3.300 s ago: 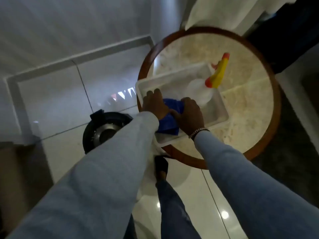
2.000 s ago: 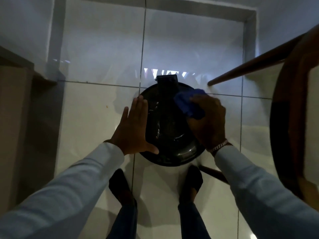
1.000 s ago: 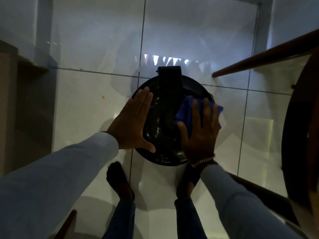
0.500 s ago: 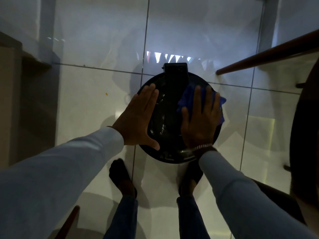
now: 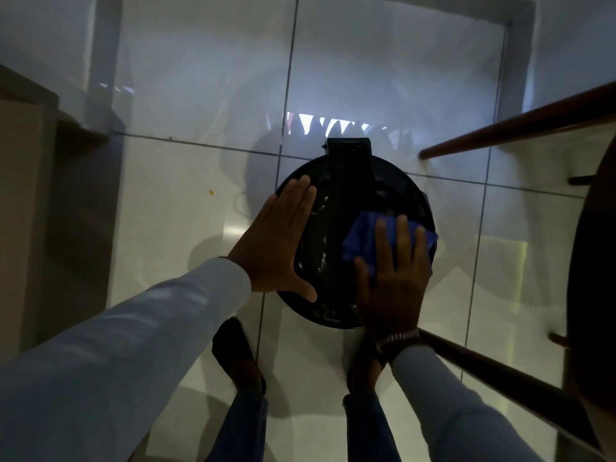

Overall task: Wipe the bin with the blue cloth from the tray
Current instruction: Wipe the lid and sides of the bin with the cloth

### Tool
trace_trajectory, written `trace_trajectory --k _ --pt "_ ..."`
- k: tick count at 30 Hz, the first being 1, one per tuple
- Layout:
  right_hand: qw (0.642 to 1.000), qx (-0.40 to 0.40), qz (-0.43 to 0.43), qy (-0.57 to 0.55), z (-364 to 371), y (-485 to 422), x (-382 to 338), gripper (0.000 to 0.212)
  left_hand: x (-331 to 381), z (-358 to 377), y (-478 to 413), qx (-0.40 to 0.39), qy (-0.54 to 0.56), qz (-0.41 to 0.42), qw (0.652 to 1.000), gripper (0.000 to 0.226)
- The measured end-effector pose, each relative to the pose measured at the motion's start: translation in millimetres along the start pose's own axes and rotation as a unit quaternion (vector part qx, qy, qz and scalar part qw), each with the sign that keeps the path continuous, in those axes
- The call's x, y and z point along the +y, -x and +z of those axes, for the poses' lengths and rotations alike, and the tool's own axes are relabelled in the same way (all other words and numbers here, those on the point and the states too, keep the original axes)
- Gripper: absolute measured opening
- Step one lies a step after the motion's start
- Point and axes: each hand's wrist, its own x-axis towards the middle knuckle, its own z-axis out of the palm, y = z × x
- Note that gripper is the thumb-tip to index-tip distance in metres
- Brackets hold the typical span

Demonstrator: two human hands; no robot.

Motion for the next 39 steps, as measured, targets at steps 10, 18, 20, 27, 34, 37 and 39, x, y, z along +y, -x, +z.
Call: trace_trajectory --k 10,18,20,27,34,37,39 --pt "1.000 -0.004 -0.004 -0.011 0 -51 -58 0.058 -4 6 1 0.028 0.031 0.006 0.999 0.151" --pt "0.990 -0.014 -0.056 -0.125 -30 -19 -45 0.047 2 4 19 0.054 0.089 -0.011 0.995 0.141" --pt "0.981 0.043 -0.032 -0.187 -35 -46 -21 0.042 9 1 29 0.042 0.117 -0.028 0.992 0.130" --pt "0.989 -0.031 -0.032 -0.138 -8 -70 23 0.047 95 31 19 0.193 0.159 -0.049 0.967 0.086" --pt "0.989 0.028 -0.056 -0.135 9 -69 32 0.048 62 58 -16 0.228 -0.102 -0.109 0.962 0.067" --pt "0.987 0.033 -0.048 -0.151 10 -70 29 0.048 42 48 -25 0.271 -0.076 -0.107 0.954 0.065" --pt "0.987 0.037 -0.044 -0.148 11 -70 30 0.048 37 43 -30 0.283 -0.053 -0.108 0.952 0.063"
